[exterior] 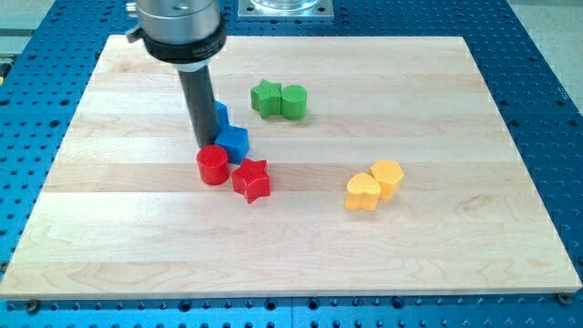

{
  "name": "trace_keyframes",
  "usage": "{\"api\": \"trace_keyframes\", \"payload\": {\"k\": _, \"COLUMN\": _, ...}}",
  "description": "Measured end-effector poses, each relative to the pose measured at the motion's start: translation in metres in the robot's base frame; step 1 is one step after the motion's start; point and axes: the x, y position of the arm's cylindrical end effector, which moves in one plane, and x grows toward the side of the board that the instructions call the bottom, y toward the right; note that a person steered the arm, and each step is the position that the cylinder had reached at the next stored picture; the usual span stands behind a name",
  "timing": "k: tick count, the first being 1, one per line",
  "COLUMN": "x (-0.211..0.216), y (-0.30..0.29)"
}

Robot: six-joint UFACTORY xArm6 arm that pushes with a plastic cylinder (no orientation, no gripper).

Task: Move the triangle to the right side slightly

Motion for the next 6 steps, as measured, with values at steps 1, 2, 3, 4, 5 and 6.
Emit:
{"api": "trace_keyframes", "payload": {"k": 1, "x": 0.0, "y": 0.001}}
{"api": "trace_keyframes", "payload": {"k": 2, "x": 0.0, "y": -0.025}}
{"api": "trace_keyframes", "payload": {"k": 3, "x": -0.021, "y": -0.055}}
{"api": "trace_keyframes", "payload": {"k": 4, "x": -0.057, "y": -0.029}}
{"api": "trace_keyframes", "payload": {"k": 5, "x": -0.058, "y": 0.002}}
{"api": "trace_keyframes", "payload": {"k": 6, "x": -0.058, "y": 0.003}}
